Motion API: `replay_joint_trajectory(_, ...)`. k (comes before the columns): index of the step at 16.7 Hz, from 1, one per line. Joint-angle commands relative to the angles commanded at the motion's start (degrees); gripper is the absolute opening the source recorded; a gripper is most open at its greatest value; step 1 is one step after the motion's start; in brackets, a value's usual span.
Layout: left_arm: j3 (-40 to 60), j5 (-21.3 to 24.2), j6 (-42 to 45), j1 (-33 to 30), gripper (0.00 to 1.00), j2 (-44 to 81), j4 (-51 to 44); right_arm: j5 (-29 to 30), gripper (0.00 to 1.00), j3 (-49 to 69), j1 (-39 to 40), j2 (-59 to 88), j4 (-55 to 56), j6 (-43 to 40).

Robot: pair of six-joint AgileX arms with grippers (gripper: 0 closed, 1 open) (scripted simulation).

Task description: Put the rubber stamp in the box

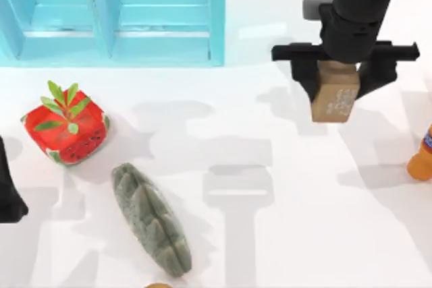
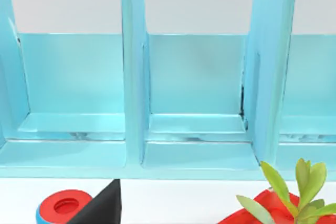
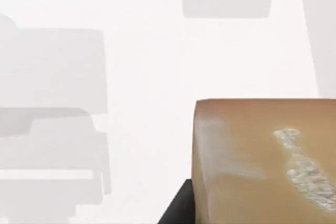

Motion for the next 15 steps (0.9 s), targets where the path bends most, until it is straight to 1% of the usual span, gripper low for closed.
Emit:
replay_joint_trajectory(3,0.0,0.0,0.0,0.0,1.00,0.0,0.0,0.2,0.00,-0.1,-0.6,0.0,0.3,-0.3)
replay_joint_trajectory(6,0.0,0.0,0.0,0.0,1.00,0.0,0.0,1.4,0.00,-0.7,-5.8,-1.6,1.1,-3.3)
replay_joint_trajectory(8,0.0,0.0,0.0,0.0,1.00,0.0,0.0,2.5,0.00,-1.7,-11.7,-3.7,1.9,-7.0)
replay_joint_trajectory(10,0.0,0.0,0.0,0.0,1.00,0.0,0.0,3.5,0.00,-3.1,-19.5,-6.0,2.4,-12.1)
replay_joint_trajectory(13,0.0,0.0,0.0,0.0,1.00,0.0,0.0,4.0,0.00,-5.9,-30.6,-9.7,2.4,-21.7)
replay_joint_trajectory(15,0.0,0.0,0.0,0.0,1.00,0.0,0.0,3.7,0.00,-8.1,-36.9,-11.9,1.7,-29.7)
